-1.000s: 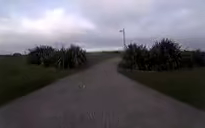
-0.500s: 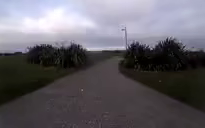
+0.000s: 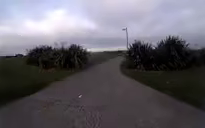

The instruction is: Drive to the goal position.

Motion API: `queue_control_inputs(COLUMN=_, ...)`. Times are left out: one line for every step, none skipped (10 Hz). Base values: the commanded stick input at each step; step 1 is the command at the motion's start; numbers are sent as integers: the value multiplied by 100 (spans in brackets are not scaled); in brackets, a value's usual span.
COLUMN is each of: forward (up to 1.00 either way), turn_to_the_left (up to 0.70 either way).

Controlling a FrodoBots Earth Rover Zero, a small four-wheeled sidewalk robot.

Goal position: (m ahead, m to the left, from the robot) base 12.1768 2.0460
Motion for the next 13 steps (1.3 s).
queue_control_inputs(forward=85, turn_to_the_left=-4)
queue_control_inputs(forward=85, turn_to_the_left=0)
queue_control_inputs(forward=85, turn_to_the_left=0)
queue_control_inputs(forward=85, turn_to_the_left=-1)
queue_control_inputs(forward=85, turn_to_the_left=-6)
queue_control_inputs(forward=85, turn_to_the_left=-11)
queue_control_inputs(forward=85, turn_to_the_left=-6)
queue_control_inputs(forward=85, turn_to_the_left=-1)
queue_control_inputs(forward=85, turn_to_the_left=0)
queue_control_inputs(forward=85, turn_to_the_left=0)
queue_control_inputs(forward=85, turn_to_the_left=-9)
queue_control_inputs(forward=85, turn_to_the_left=-3)
queue_control_inputs(forward=85, turn_to_the_left=0)
